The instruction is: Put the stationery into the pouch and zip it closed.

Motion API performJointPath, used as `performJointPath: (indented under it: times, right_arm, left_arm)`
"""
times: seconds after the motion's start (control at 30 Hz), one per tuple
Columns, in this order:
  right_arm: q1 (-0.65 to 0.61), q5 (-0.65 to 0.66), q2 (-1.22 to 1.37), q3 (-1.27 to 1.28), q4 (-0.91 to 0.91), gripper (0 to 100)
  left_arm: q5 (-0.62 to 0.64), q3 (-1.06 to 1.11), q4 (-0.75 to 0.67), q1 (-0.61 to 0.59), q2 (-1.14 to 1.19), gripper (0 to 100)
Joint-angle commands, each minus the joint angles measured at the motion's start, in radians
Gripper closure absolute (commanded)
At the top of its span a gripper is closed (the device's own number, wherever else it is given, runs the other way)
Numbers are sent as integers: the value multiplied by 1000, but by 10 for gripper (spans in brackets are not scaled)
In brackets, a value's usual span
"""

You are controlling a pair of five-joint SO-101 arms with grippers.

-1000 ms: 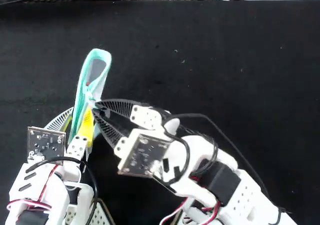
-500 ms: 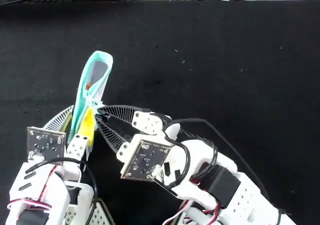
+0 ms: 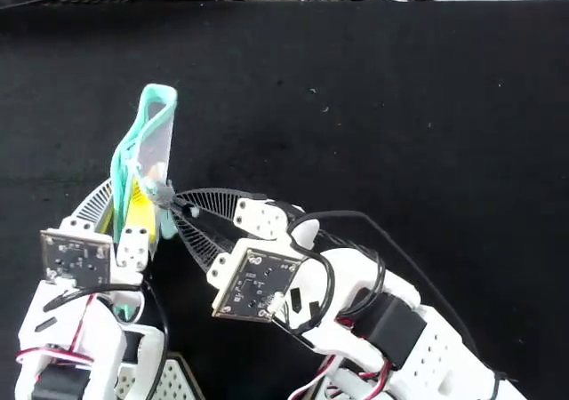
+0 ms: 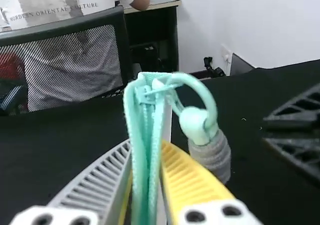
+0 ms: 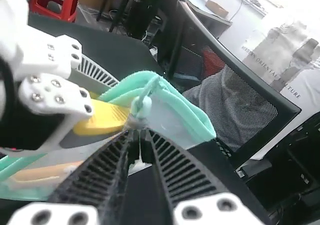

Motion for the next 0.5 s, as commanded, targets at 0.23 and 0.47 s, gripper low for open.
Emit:
performJointPath:
  times: [0.23,0.47]
  right_arm:
    - [-6,-6,-1,59,-133,981]
    - [-6,-117,1,8,-141,835]
  left_arm:
    - [-8,-10,15,10,-5,970]
    - [-8,-10,43,12,-5,970]
